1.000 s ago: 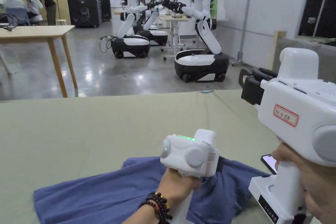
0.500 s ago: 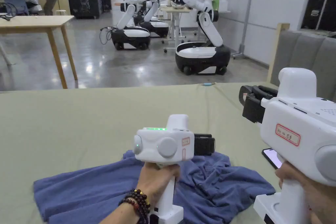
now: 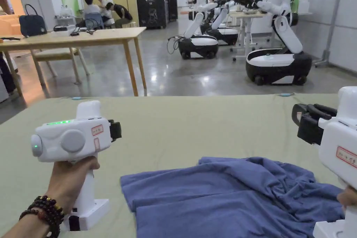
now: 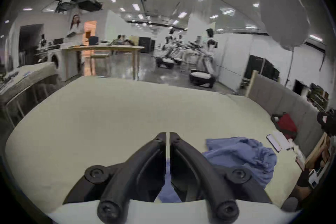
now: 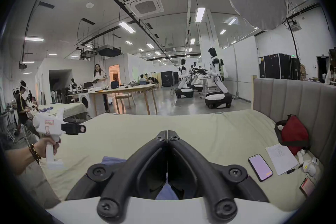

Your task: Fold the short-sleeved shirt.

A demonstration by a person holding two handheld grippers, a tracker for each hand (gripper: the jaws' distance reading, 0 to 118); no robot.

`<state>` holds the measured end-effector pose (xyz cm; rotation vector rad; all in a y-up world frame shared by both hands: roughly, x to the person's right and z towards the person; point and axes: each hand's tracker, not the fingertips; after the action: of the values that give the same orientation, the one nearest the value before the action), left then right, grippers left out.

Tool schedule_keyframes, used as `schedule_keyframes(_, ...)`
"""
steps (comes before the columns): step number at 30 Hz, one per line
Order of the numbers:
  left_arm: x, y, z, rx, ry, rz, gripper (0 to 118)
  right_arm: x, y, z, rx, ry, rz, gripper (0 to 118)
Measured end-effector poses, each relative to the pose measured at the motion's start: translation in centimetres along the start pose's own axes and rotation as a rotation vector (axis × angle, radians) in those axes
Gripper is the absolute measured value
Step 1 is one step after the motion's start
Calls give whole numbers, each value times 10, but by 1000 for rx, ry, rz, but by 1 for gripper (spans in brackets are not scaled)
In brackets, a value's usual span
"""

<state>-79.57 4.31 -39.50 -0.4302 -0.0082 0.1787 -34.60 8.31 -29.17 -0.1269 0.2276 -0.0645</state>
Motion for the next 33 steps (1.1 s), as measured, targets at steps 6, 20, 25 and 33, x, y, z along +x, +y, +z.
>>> schedule_keyframes(6,-41,1,-29,-58,13,-42,0,-9,0,-4,-7,15,5,1)
schedule_keyframes(20,-23,-75,-177,-454,197,-85,109,19,-23,-30,-57,-70,52,1)
schedule_keyframes(25,-24,-94,-205,-504,202,-84,108,27,-31,-38,-77,-79,37,1)
schedule_keyframes(33,26,-103,-160,-459,113,-328,6,24,-39,-44,-98,-66,11,1)
